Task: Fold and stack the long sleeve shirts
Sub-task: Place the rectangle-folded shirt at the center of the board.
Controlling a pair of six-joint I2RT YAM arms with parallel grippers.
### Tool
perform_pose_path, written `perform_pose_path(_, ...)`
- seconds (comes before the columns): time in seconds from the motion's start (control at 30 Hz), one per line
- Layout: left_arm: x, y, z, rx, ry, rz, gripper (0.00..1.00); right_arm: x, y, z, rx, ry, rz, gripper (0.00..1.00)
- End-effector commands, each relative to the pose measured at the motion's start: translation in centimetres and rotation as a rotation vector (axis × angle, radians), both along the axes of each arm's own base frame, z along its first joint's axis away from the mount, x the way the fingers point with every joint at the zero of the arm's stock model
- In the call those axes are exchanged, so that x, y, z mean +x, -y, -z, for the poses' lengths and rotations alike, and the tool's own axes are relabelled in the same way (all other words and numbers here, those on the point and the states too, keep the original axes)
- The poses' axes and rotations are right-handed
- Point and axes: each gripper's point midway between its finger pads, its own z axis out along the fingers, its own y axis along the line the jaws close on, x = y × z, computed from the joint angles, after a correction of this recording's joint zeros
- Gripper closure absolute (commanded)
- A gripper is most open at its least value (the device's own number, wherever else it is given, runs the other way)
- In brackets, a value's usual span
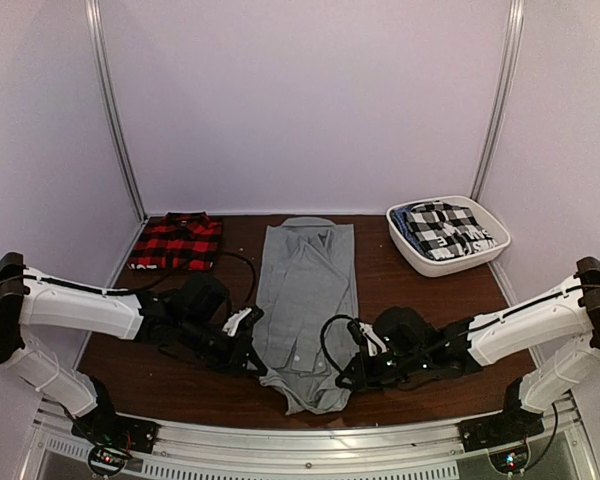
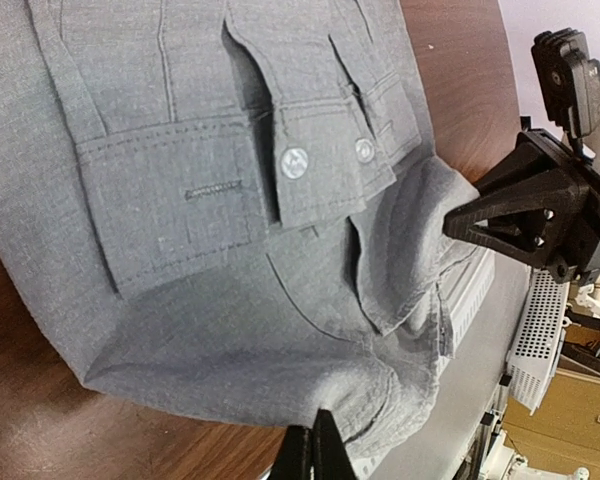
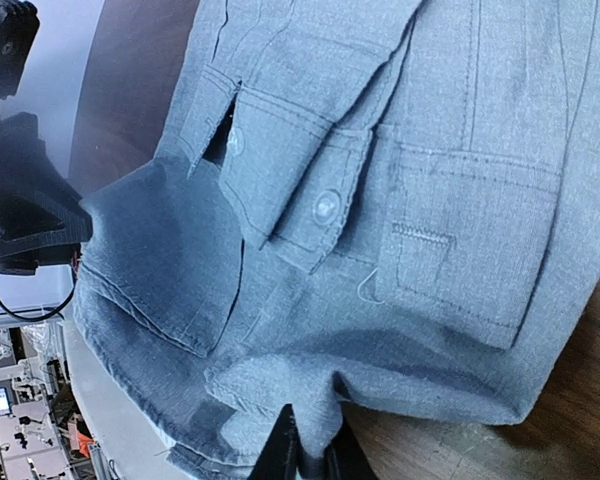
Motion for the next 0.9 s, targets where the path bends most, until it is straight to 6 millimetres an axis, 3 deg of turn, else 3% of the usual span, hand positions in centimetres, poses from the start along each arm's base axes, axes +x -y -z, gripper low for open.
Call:
perform_pose_path(0.0, -0.4, 0.1, -0.6, -0.037, 0.025, 0.050, 1.00, -0.4, 0.0, 0.1, -0.003, 0.000, -0.029, 0.87)
perform_pose_path(0.17, -2.0, -0.2, -0.3, -0.045, 0.002, 0.109, 0.98, -1.0, 0.6, 0.5, -0.001, -0.020, -0.035, 0.70)
perform_pose_path(0.27, -3.3, -1.1, 0.2, -0.016, -0.020, 0.165, 0.79, -1.4, 1.8, 1.1, -0.019, -0.033, -0.018, 0.56)
perform_pose_path(0.43, -2.3, -3.3, 1.2, 0.107, 0.037, 0.097, 0.50, -1.4, 3.8, 2.1, -0.068, -0.039, 0.034, 0.46)
perform_pose_path(0.6, -0.4, -5.0, 1.6, 0.191, 0.086, 0.009, 0.44, -0.4, 4.7, 2.0, -0.033, -0.033, 0.099, 0.43)
perform_pose_path(0.87, 2.4, -5.2, 2.3, 0.176, 0.097, -0.086, 0.40, 2.0, 5.2, 0.3, 0.008, 0.033, 0.160, 0.39)
